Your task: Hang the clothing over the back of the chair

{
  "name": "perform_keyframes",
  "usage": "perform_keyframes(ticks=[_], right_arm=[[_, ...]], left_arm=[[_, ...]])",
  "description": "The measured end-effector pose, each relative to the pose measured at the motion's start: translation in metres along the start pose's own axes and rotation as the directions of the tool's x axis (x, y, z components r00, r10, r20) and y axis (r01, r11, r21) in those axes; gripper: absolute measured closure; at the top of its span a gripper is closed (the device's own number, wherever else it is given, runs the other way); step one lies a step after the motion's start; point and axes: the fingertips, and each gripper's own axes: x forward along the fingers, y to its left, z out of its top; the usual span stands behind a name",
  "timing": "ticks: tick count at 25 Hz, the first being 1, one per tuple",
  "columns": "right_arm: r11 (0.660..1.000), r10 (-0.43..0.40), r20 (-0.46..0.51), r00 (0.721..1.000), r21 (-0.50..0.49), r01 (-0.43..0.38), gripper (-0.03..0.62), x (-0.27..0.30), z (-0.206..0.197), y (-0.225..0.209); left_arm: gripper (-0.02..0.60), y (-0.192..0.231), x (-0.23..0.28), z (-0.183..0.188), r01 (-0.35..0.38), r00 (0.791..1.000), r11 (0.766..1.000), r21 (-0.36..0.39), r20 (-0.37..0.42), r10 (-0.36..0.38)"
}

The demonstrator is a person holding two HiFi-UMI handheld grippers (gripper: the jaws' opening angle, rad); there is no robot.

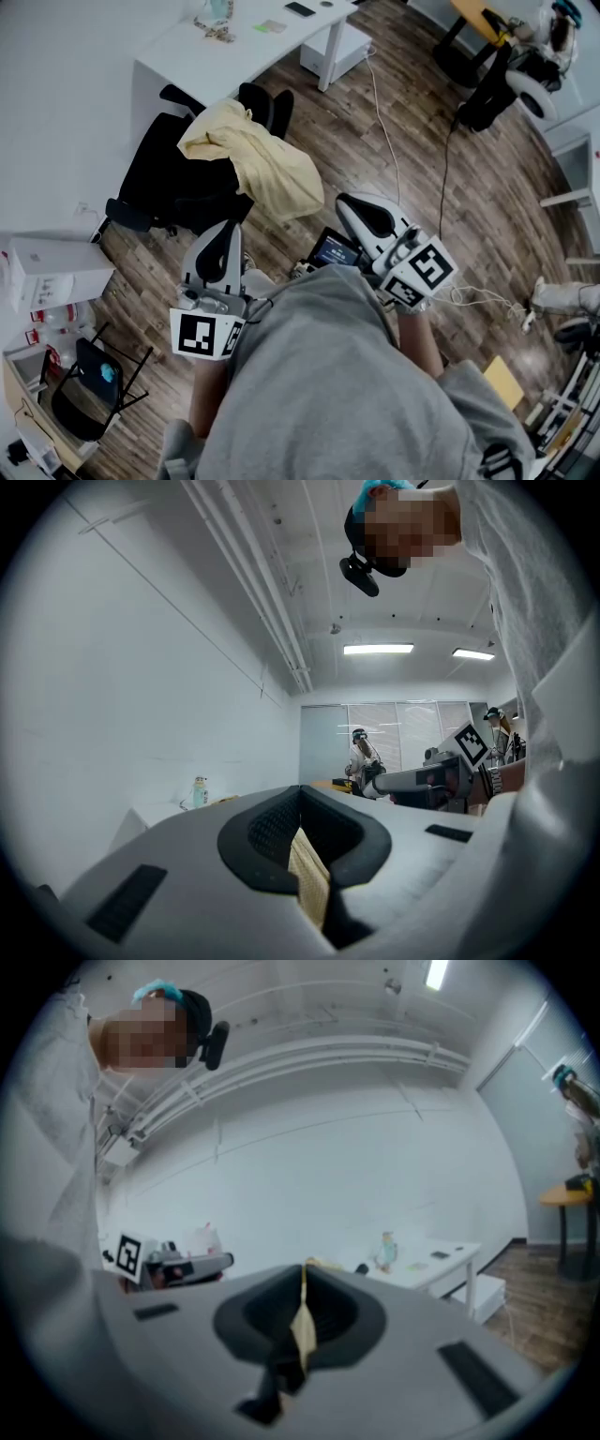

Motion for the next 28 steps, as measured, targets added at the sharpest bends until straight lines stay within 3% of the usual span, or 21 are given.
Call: perform_keyframes(ticks=[28], right_arm=[[0.999, 0.035, 0.009, 0.999, -0.019, -0.035, 0.560, 0.003, -0.001, 0.012]], left_arm=[[0.549, -0.003, 0.000, 0.000, 0.013, 1.000, 1.000, 0.012, -0.005, -0.013]])
